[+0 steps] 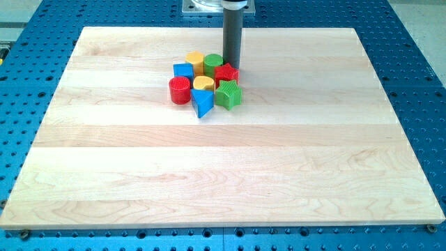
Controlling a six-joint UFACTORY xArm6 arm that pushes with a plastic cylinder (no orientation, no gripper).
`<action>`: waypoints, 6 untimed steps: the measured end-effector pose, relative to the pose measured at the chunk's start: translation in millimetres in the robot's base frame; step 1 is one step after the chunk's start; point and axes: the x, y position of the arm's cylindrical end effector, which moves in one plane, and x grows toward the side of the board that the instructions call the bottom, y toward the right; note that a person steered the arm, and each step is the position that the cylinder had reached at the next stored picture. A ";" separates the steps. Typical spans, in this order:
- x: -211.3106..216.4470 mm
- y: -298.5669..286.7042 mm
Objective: Move the yellow hexagon to the bottom left of the green circle
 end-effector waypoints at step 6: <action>-37.6 -99.0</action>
